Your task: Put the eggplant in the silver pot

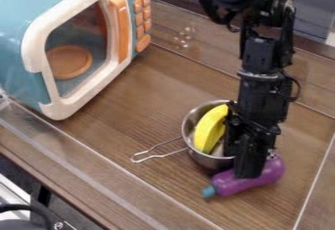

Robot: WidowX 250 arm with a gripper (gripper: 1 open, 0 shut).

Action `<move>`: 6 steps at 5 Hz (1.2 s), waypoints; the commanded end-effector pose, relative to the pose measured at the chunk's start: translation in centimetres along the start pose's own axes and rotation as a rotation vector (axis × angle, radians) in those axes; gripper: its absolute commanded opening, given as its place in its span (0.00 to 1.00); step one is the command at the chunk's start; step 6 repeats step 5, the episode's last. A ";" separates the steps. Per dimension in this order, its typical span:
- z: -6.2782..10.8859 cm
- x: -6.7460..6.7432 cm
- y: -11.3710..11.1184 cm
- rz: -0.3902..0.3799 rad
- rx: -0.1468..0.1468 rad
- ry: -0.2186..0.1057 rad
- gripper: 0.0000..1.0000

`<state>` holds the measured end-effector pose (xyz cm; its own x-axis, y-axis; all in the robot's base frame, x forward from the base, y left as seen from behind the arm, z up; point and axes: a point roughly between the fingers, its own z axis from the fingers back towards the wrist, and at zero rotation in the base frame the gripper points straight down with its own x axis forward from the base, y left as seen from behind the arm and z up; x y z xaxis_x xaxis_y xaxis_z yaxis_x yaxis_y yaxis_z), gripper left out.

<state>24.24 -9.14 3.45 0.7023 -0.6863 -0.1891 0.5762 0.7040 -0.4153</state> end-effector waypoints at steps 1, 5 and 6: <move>0.9 -0.1 1.0 0.009 0.018 -0.013 1.00; 1.0 -0.8 1.2 0.018 0.066 0.033 1.00; 1.0 -0.8 1.2 0.018 0.066 0.033 1.00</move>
